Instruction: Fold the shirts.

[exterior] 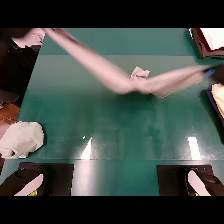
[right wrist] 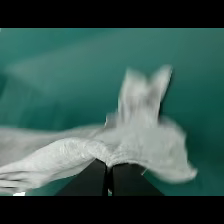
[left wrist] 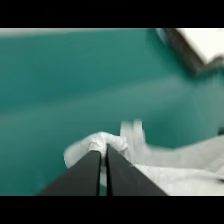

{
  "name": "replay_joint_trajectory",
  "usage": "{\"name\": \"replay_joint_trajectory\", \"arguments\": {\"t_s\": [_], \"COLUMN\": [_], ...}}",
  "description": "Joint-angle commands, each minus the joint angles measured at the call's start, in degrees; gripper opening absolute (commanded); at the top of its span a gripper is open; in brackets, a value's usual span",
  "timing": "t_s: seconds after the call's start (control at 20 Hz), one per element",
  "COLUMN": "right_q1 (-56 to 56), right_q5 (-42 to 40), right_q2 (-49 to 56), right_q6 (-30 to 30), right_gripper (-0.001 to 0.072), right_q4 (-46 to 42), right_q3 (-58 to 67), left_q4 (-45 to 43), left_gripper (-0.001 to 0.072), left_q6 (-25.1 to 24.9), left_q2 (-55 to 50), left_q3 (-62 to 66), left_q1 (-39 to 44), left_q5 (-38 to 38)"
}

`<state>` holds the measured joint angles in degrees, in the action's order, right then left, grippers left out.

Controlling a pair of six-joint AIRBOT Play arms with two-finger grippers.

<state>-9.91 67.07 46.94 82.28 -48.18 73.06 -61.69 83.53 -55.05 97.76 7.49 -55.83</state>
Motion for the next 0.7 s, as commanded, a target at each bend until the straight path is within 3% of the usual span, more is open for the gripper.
{"name": "replay_joint_trajectory", "arguments": {"t_s": [0.0, 0.2, 0.35, 0.5, 0.65], "right_q1": [-6.7, -10.3, -12.3, -13.7, -15.4], "right_q5": [2.0, 3.9, 5.6, 5.4, 3.4], "right_q2": [2.9, 7.0, 8.0, 5.8, 0.3], "right_q6": [-1.8, -1.8, -1.8, -1.9, -3.6], "right_gripper": [0.0014, 0.0014, 0.0014, 0.0014, 0.0014], "right_q4": [0.0, 0.0, 0.0, 0.0, 0.0], "right_q3": [20.4, 37.3, 45.3, 46.5, 40.0], "left_q4": [-1.2, -1.2, -1.3, -1.3, -1.3], "left_gripper": [0.0025, 0.0025, 0.0025, 0.0025, 0.0025], "left_q6": [0.2, 0.1, 0.1, 0.1, 0.1], "left_q2": [0.0, 0.7, 3.7, 6.2, 7.2], "left_q3": [14.1, 23.9, 23.5, 23.5, 23.5], "left_q1": [0.0, 0.0, 0.0, 0.0, 0.0], "left_q5": [2.7, 3.0, 4.5, 5.3, 3.4]}}
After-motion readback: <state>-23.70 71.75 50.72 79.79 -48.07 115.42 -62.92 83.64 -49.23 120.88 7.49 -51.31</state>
